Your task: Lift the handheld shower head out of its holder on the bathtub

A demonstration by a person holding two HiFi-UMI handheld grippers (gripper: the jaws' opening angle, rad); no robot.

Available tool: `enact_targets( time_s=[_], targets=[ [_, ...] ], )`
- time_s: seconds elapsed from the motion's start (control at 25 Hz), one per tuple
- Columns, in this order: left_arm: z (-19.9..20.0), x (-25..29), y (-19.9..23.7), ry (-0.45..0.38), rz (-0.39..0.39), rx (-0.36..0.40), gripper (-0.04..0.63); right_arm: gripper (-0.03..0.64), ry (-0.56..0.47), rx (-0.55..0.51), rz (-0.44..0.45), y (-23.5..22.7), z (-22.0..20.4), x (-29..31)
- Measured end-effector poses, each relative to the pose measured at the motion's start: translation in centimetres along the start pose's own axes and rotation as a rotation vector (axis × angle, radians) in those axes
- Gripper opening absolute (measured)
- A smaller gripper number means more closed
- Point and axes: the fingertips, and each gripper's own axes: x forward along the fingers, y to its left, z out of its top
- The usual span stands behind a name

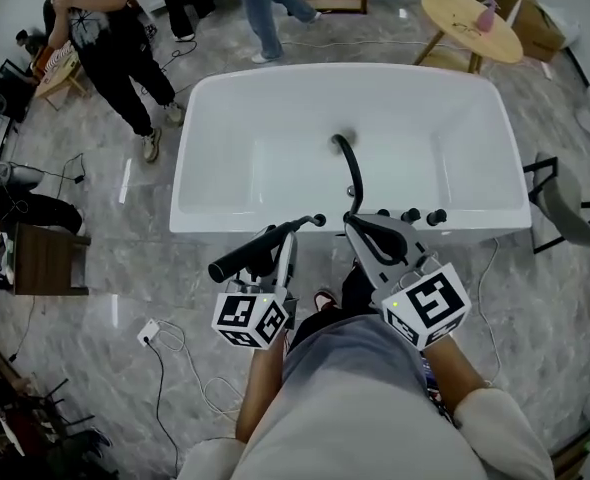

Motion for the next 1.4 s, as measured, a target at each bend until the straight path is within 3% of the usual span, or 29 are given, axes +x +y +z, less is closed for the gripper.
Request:
enact_targets(
  time_s=[0.64,1.4],
  targets=[
    [5.3,-1.6,-0.9,-0.131,-0.019,-0.013,0.138,0.018,-0.050,0.008,0.048,0.7,2.4,0.3],
    [5.0,-2.0,-1.1,-0.130,-0.031,-0.021,0.138,0.018,-0.062,-0.006,0.058,1.1,3.2,-0.1]
  ],
)
